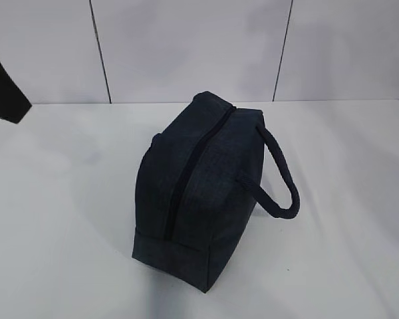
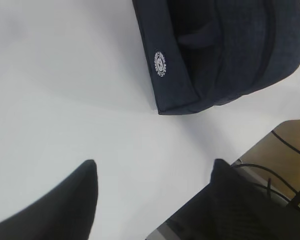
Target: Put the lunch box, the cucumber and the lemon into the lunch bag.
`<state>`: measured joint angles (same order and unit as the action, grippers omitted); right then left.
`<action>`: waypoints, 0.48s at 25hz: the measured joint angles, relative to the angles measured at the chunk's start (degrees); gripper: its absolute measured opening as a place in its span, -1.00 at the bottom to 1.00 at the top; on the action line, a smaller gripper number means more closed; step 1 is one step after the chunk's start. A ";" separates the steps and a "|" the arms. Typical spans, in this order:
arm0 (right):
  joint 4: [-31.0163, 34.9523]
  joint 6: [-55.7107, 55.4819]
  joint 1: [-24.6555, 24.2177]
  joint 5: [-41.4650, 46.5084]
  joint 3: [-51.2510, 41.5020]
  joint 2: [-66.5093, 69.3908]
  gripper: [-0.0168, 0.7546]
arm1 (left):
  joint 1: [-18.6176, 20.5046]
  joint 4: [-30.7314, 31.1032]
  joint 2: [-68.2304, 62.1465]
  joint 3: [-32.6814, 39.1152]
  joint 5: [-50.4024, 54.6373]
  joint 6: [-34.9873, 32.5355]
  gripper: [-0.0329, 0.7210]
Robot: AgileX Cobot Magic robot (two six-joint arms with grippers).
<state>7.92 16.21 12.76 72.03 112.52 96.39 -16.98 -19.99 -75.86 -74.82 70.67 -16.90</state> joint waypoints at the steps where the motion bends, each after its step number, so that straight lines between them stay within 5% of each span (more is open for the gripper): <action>1: -0.22 -0.16 0.00 0.00 -2.82 -1.97 0.51 | 0.00 0.11 1.07 0.00 0.10 0.23 0.43; 12: -0.25 -1.51 0.00 0.08 -31.31 -28.98 0.51 | 0.00 1.40 14.88 4.68 0.57 3.16 0.43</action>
<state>7.68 14.70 12.76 72.11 81.22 67.41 -16.98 -18.59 -60.98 -70.14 71.24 -13.74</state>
